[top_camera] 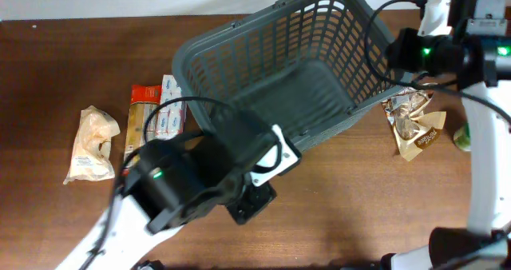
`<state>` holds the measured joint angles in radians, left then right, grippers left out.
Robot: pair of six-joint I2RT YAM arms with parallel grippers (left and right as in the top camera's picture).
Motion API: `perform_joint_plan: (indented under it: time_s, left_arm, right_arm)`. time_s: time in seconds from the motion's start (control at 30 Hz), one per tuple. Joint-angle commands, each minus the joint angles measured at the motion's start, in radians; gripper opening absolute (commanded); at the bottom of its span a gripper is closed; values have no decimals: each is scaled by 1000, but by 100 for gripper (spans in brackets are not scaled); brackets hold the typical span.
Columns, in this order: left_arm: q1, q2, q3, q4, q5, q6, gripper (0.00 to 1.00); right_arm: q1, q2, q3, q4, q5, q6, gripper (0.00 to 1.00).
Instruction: Pack container
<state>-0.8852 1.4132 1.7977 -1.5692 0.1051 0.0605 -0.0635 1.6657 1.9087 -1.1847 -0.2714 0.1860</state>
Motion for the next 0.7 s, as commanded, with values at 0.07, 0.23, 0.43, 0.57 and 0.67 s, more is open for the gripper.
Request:
perform_joint_plan:
  time_s: [0.07,0.23,0.43,0.57,0.67]
  left_arm:
    - [-5,81,17,-3,11,39,2]
    - [-5,148,17,-15,12,63,2]
    - [-5,225,17,-22,-12,92,2]
    - [-2,260,17,-22,-124,91,2]
    - [-2,269,17,-21,-184,90,2]
  right_arm:
    - [6,43,16,-32,-6,14,4]
    - [6,70,16,-61,-6,14,4]
    - [6,76,15,-108,-6,12,4]
    - [6,75,15,-167,-6,-7,4]
    - [6,75,15,-211,-6,-38,4]
